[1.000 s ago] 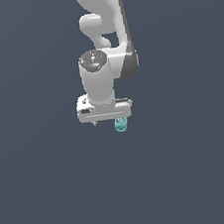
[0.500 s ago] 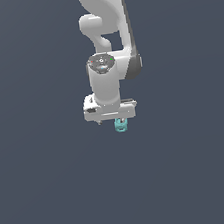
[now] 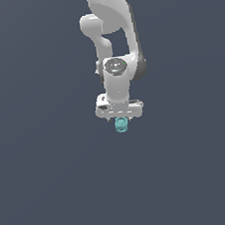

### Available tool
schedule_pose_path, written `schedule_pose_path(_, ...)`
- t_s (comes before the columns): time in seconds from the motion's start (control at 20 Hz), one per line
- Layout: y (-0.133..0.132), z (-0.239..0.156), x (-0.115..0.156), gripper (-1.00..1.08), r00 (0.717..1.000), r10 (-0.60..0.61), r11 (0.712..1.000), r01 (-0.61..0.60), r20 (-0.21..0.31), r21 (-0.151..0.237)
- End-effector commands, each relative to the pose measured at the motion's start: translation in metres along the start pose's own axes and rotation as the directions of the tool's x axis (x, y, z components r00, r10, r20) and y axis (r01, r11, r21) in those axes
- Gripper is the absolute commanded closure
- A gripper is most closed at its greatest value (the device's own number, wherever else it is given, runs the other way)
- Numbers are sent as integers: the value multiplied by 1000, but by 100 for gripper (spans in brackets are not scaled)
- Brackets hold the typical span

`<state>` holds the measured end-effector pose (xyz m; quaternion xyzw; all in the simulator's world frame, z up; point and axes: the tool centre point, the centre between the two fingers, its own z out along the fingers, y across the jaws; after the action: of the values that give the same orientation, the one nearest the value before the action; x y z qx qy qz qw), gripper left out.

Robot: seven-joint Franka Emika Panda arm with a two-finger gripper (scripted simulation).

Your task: Pick up the object and move it to a goal position.

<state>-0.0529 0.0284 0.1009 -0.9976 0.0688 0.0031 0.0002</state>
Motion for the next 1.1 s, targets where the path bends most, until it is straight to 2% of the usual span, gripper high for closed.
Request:
schedule_pose_path(0.0, -4, 6, -7, -92, 1000, 18, 1000, -18, -4, 0)
schedule_pose_path(0.55, -8, 16, -14, -92, 1000, 30, 1000, -30, -5, 0)
schedule_pose_path(1.05, -9, 57, -15, -92, 999, 33, 999, -33, -6, 0)
